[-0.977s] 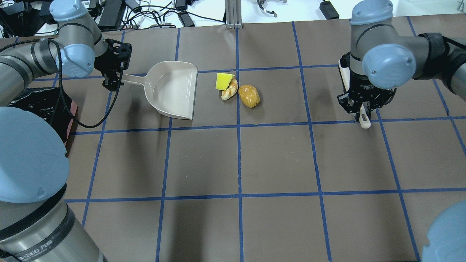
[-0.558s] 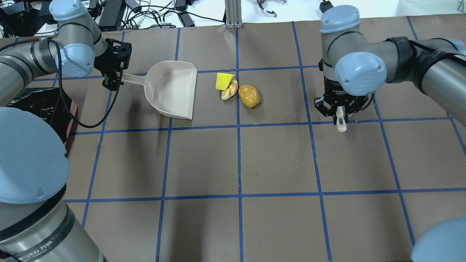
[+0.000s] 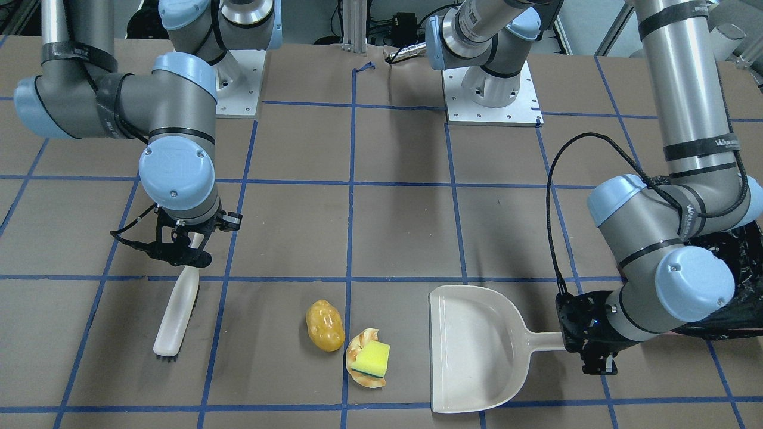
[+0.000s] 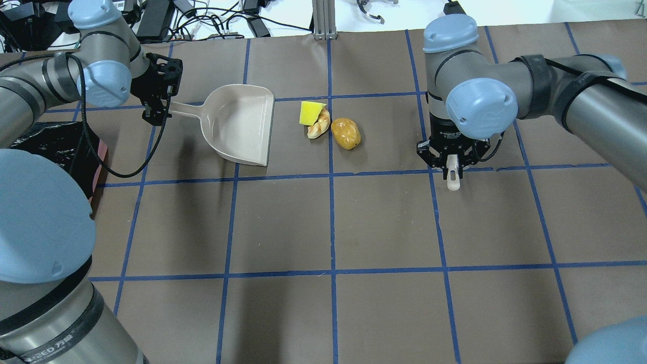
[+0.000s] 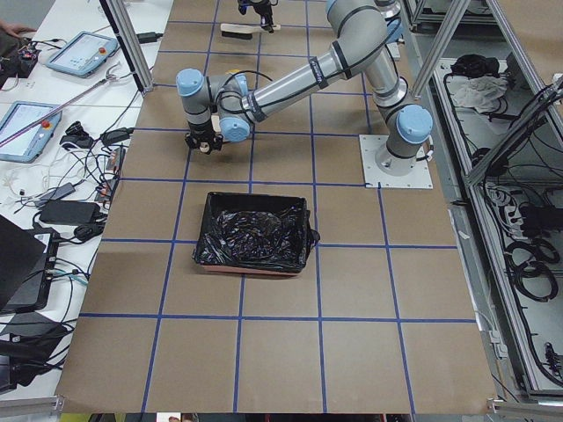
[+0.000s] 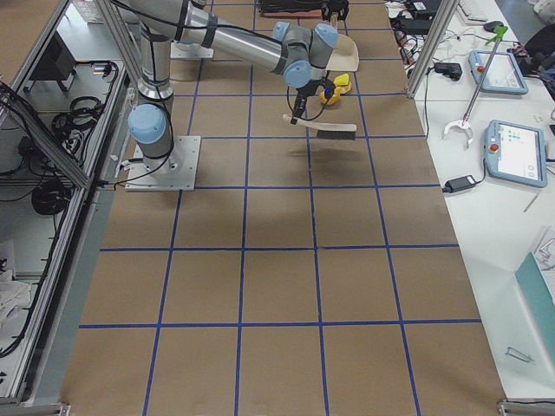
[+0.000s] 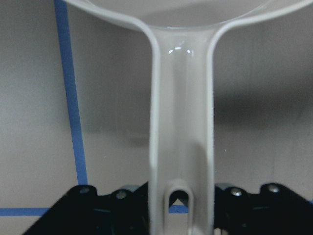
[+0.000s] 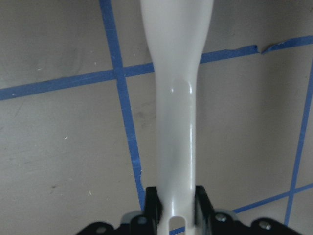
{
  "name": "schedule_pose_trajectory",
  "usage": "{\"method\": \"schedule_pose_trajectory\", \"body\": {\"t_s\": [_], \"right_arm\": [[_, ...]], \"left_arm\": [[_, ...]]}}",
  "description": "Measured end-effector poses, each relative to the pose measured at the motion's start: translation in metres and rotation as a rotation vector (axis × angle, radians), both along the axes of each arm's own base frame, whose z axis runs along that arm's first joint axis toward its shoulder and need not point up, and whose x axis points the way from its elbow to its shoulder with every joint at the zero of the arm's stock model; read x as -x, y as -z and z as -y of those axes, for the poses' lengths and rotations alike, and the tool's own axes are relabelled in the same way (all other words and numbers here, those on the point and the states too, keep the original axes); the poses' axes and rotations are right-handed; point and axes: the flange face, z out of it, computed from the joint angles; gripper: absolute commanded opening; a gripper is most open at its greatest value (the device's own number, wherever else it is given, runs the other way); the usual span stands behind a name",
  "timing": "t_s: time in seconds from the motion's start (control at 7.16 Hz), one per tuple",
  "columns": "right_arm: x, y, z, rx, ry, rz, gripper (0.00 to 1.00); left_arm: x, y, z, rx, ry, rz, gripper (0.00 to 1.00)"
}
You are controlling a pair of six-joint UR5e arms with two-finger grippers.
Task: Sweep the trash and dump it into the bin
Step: 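Move the brush with the right gripper toward the yellow items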
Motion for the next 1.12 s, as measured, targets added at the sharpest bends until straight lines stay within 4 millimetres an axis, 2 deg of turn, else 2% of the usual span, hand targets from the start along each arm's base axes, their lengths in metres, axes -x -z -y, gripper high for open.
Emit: {"method": "schedule_pose_trajectory", "body": {"t_s": [0.56, 0.7, 1.12], "right_arm": [[-0.051, 0.013, -0.011, -0.005, 0.06, 0.042, 0.03], [-0.064, 0.015, -0.01, -0.003, 0.066, 0.054, 0.03], [-0.121, 0.025, 0.005, 0.014, 0.082, 0.046, 0.03]], "left_arm": [[0.0, 0.0, 0.0, 0.001, -0.004, 0.0, 0.05], [0.0, 0.0, 0.0, 0.001, -0.004, 0.0, 0.05], [0.0, 0.0, 0.0, 0.001, -0.005, -0.002, 0.04]]}}
